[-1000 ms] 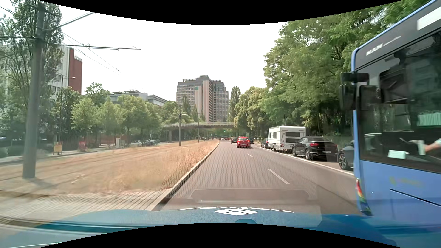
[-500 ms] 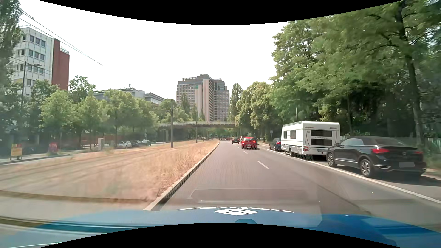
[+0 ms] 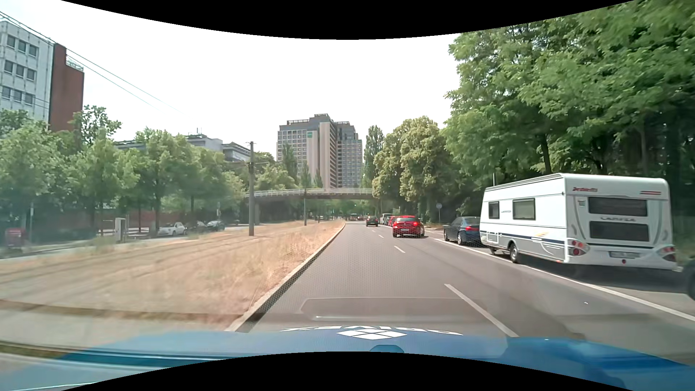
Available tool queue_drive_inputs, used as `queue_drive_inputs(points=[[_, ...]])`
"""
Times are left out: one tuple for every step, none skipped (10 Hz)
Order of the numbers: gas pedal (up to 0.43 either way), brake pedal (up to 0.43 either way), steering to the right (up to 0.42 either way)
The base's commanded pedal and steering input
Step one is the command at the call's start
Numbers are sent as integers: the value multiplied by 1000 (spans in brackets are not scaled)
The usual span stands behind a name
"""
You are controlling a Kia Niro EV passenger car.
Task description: Follow the waypoints while adhering to traffic rules and regulations
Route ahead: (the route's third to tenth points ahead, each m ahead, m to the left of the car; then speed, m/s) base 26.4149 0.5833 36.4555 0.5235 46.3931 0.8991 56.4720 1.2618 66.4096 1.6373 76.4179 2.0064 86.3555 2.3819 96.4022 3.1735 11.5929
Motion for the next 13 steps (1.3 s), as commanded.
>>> queue_drive_inputs(points=[[177,0,-3],[189,0,-3],[189,0,-3],[189,0,-3],[189,0,-2],[189,0,-2],[189,0,-2],[189,0,0],[189,0,0],[189,0,2],[189,0,3],[189,0,4],[189,0,4]])
